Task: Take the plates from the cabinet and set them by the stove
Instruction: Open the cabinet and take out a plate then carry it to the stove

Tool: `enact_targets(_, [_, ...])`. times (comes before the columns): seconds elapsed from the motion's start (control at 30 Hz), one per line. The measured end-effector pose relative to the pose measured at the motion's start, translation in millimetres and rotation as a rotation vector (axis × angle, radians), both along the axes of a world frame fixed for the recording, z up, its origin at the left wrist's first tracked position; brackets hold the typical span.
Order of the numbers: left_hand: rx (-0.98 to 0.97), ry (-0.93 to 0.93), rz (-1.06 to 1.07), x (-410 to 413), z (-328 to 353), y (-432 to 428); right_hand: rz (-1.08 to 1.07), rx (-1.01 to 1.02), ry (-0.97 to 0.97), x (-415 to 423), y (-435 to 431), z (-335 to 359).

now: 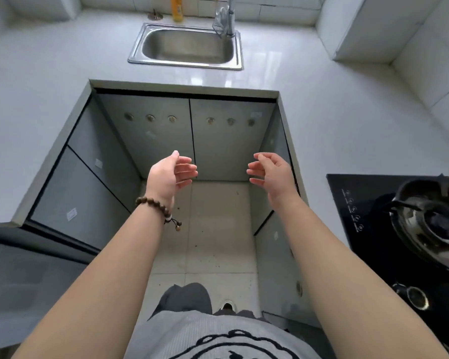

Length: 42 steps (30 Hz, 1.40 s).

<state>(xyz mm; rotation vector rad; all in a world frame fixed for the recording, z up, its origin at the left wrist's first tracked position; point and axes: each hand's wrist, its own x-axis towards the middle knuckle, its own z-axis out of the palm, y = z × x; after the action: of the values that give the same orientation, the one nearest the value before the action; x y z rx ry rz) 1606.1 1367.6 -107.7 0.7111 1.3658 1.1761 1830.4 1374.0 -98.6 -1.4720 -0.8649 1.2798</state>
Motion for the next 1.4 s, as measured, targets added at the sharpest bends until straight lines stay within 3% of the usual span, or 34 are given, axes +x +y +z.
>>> enact_targets(0.33, [-0.015,0.008,0.192,-37.5,-18.1,84.2,0.184,-0.012,-0.044,-36.2,132.9,-14.8])
enact_targets(0.77, [-0.085,-0.054,0.556,-158.6,-23.3,214.1,0.550,-0.054,-0.112,-203.9,325.1,-7.8])
enact_targets(1.0, [-0.090,-0.068,0.737,-208.4,-17.4,234.4,0.762,-0.066,-0.125,-294.2,367.0,-8.2])
enact_targets(1.4, [-0.121,-0.160,1.240,-248.3,-32.1,218.0,1.220,-0.099,-0.134,-411.5,401.7,-29.8])
